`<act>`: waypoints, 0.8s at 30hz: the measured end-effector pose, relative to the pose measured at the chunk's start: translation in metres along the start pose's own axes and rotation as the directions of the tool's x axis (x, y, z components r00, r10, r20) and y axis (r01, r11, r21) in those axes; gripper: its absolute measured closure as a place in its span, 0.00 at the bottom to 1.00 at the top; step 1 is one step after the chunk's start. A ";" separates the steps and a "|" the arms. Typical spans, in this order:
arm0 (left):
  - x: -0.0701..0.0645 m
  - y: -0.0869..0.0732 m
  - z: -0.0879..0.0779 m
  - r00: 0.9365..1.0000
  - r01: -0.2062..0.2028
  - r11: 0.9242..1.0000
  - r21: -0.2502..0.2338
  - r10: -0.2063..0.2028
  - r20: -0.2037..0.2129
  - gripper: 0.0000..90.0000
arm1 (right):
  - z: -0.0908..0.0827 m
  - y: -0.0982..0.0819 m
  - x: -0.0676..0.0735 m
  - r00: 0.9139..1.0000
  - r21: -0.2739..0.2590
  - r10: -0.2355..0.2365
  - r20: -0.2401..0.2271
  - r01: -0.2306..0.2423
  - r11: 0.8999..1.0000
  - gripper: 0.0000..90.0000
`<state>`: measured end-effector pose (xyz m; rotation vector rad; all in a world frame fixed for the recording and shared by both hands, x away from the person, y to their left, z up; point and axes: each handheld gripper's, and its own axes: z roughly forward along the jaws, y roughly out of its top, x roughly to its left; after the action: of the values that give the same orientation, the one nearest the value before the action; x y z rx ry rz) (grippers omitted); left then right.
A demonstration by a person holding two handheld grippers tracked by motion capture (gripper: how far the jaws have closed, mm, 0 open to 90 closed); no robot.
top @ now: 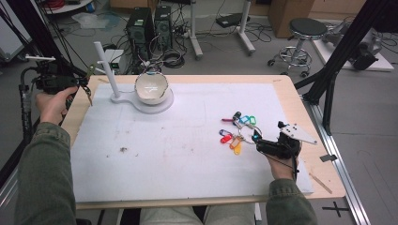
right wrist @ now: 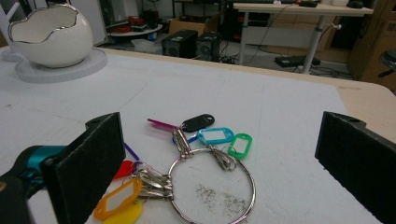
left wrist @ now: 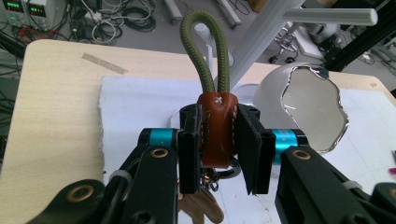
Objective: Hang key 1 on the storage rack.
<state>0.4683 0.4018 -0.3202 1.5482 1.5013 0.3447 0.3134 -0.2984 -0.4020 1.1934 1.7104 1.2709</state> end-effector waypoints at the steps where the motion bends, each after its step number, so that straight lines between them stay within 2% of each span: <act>1: 0.000 0.000 0.001 1.000 -0.001 1.000 0.002 0.001 0.005 0.79 | 0.000 0.000 0.000 1.000 0.001 0.001 0.001 -0.001 1.000 0.01; 12: -0.007 -0.003 0.015 0.999 -0.009 1.000 0.027 0.007 0.044 0.79 | 0.000 0.000 0.000 1.000 0.003 0.003 0.000 -0.003 1.000 0.01; 21: -0.012 -0.006 0.025 0.999 -0.016 0.999 0.046 0.015 0.040 0.78 | -0.001 0.000 -0.001 1.000 -0.001 0.009 -0.004 -0.009 1.000 0.01; 24: -0.012 -0.007 0.030 0.999 -0.003 0.999 0.046 0.001 0.037 0.78 | 0.000 0.000 -0.002 1.000 -0.001 0.006 -0.005 -0.006 1.000 0.01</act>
<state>0.4831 0.3777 -0.3365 1.5838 1.4886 0.2836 0.3135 -0.3003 -0.4022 1.1970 1.7105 1.2794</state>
